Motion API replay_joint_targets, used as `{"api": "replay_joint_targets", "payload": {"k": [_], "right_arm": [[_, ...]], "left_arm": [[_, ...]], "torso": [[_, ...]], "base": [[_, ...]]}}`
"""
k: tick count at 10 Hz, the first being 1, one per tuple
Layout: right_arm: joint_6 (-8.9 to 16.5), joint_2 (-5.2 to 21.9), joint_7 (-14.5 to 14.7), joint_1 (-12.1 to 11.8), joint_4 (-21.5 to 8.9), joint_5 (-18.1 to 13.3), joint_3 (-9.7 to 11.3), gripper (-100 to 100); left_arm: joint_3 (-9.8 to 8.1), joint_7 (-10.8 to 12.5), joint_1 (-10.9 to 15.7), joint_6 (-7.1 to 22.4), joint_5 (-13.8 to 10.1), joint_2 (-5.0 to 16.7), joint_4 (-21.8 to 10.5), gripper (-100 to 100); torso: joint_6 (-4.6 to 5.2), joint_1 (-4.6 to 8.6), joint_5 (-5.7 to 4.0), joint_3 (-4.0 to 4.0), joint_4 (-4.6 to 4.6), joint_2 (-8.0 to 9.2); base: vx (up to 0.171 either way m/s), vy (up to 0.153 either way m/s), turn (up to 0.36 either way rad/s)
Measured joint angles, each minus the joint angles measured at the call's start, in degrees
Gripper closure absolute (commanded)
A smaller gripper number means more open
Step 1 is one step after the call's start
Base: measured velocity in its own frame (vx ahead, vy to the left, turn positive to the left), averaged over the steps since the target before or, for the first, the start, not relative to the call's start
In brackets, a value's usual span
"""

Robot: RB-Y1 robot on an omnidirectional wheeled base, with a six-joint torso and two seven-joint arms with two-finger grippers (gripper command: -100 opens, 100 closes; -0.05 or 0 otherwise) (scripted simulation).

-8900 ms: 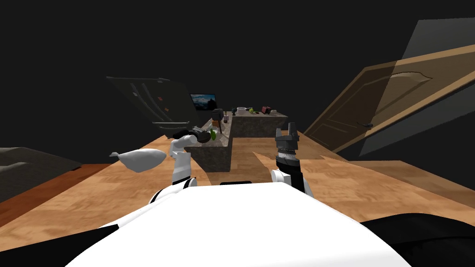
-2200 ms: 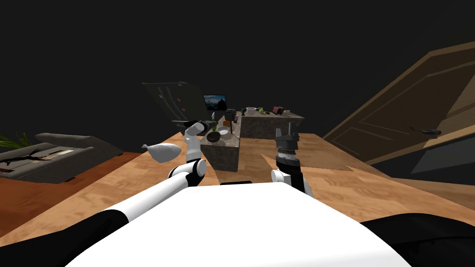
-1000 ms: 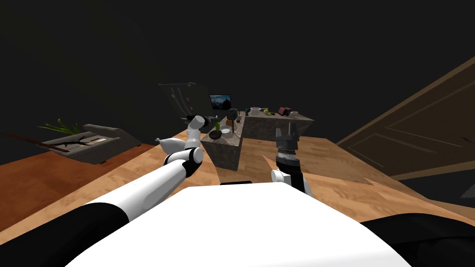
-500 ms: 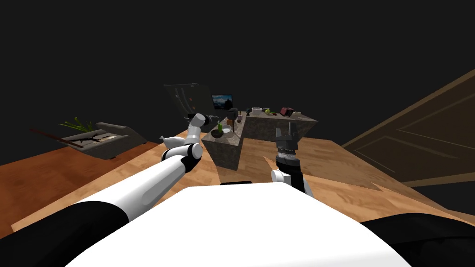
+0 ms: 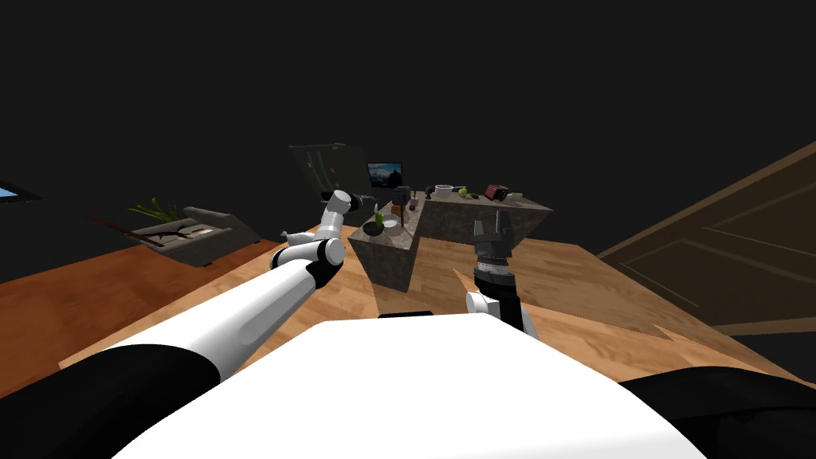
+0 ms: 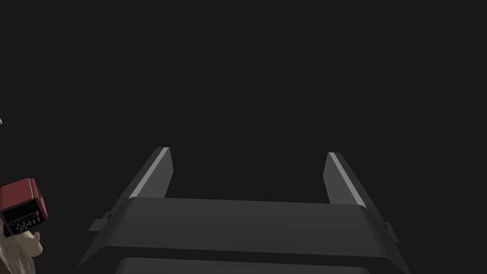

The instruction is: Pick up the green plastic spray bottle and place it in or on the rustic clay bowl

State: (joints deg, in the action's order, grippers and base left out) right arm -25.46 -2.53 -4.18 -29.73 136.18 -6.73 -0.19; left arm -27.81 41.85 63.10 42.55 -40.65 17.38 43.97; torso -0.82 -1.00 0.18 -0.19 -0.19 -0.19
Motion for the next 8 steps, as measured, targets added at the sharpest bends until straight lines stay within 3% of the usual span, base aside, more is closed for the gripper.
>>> {"api": "replay_joint_targets", "payload": {"k": [2, 3, 8], "right_arm": [[0.0, 0.0, 0.0, 0.0, 0.0, 0.0, 0.0, 0], [0.0, 0.0, 0.0, 0.0, 0.0, 0.0, 0.0, 0], [0.0, 0.0, 0.0, 0.0, 0.0, 0.0, 0.0, 0]], "left_arm": [[0.05, -0.9, 1.3, -0.5, -0.7, 0.5, -2.9, -100], [0.06, -0.9, 1.3, -0.5, -0.7, 0.5, -2.9, 0], [0.06, -0.9, 1.3, -0.5, -0.7, 0.5, -2.9, 0]], "torso": [[0.04, -0.06, 0.01, -0.02, -0.02, -0.02], [0.03, -0.12, 0.03, -0.03, -0.02, -0.05], [0.03, -0.17, 0.04, -0.05, -0.03, -0.08]], "base": [[-0.008, -0.015, 0.001], [0.000, 0.000, 0.000], [0.000, 0.000, 0.000]]}}
